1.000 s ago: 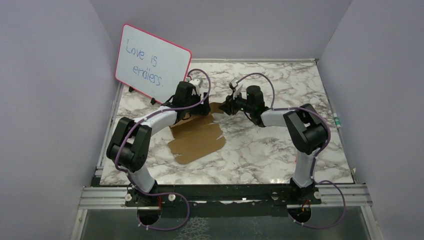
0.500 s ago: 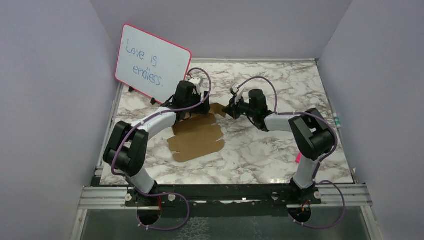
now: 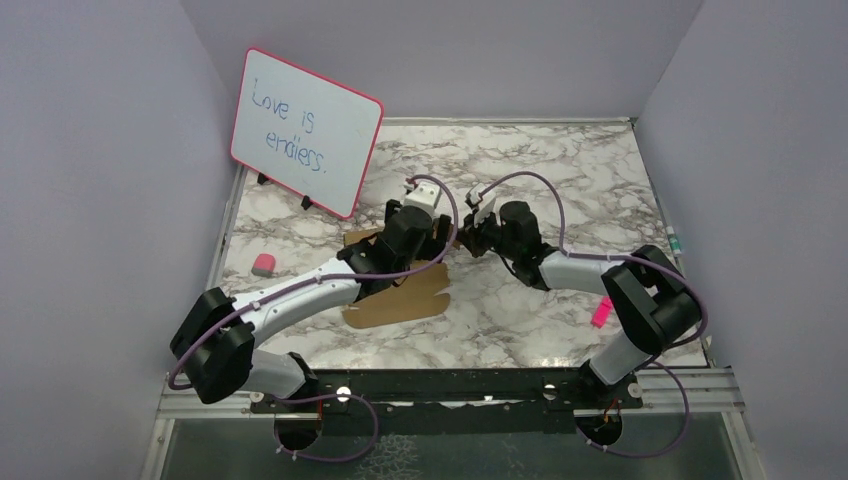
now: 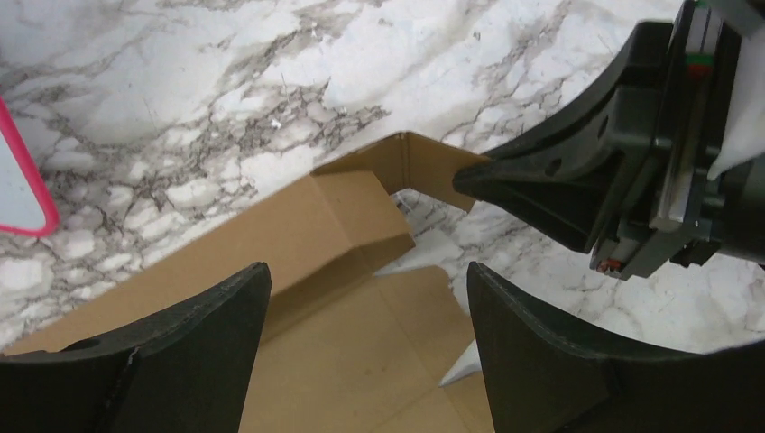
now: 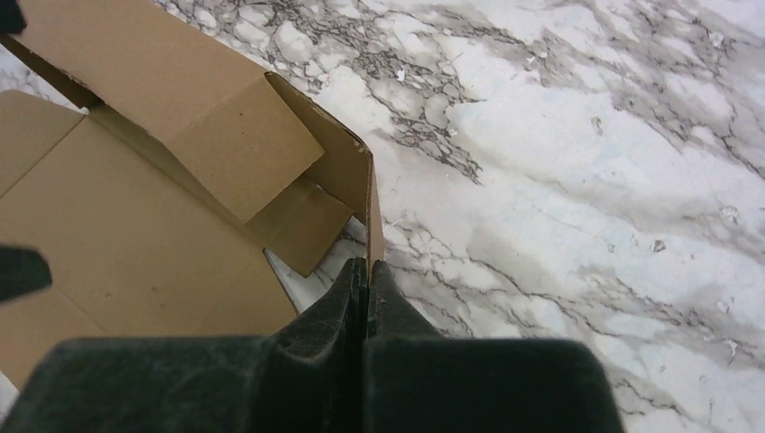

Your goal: Fold the paper box

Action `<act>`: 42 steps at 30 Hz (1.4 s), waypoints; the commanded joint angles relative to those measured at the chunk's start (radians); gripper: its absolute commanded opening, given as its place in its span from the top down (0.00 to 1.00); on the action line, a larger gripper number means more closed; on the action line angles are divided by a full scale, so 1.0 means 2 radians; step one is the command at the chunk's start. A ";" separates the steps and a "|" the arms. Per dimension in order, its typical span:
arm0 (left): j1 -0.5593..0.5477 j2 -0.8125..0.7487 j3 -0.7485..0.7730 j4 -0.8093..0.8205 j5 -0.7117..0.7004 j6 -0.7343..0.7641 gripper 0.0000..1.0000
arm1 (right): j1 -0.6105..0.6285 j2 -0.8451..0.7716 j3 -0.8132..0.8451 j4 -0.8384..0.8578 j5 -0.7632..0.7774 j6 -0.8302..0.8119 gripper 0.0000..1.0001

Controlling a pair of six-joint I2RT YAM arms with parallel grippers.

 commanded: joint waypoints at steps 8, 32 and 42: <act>-0.104 0.004 -0.065 -0.041 -0.160 -0.113 0.20 | 0.033 -0.061 -0.077 0.012 0.118 0.087 0.99; -0.116 0.191 -0.056 0.160 -0.218 -0.036 0.19 | 0.039 -0.054 -0.085 0.029 0.111 0.090 0.99; -0.111 0.218 -0.054 0.194 -0.236 -0.017 0.30 | 0.040 -0.054 -0.084 0.025 0.103 0.081 0.99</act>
